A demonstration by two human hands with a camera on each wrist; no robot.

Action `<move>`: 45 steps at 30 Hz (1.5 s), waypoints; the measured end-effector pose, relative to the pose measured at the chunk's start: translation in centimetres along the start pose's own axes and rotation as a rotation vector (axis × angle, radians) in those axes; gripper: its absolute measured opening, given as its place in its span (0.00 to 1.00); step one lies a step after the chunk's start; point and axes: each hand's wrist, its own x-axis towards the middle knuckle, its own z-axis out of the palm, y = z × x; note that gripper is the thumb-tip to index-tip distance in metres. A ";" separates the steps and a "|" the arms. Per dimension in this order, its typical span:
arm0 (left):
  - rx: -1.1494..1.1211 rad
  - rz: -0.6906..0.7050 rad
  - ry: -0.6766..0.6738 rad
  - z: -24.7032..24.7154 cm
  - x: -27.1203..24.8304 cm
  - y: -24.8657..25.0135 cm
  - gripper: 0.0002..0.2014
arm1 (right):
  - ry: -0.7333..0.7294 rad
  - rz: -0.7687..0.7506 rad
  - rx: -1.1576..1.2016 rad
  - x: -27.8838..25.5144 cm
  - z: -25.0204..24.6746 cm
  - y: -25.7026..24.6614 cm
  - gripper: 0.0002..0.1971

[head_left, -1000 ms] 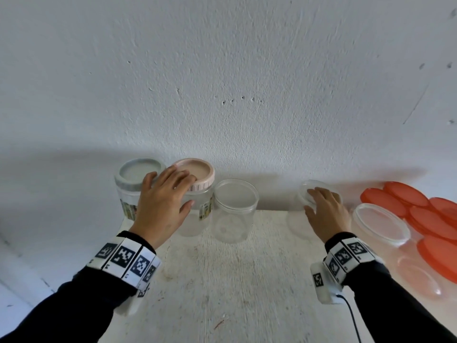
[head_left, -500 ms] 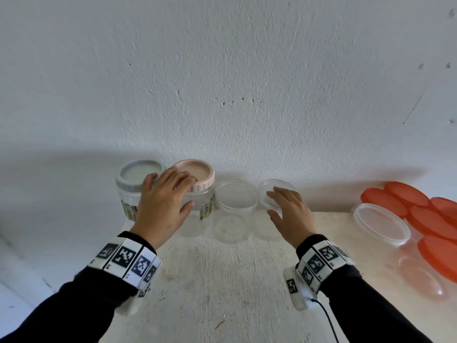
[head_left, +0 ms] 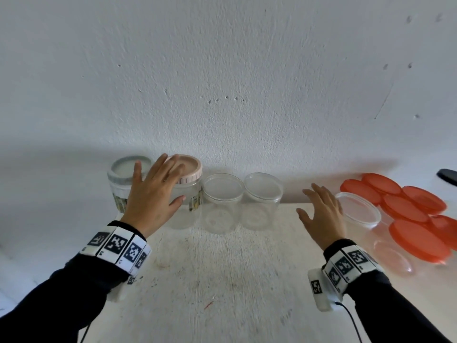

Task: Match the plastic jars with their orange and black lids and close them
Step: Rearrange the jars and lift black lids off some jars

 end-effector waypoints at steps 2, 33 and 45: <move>-0.028 0.015 0.031 -0.5 -0.1 0.7 0.32 | 0.019 0.091 -0.050 -0.5 -1.2 2.4 0.26; -0.906 -0.439 -0.336 5.4 1.1 27.6 0.59 | -0.177 0.045 -0.062 -4.6 -8.0 20.3 0.29; -0.936 -0.546 0.031 1.3 2.4 28.1 0.54 | -0.396 -0.279 0.028 -4.7 -7.3 19.6 0.35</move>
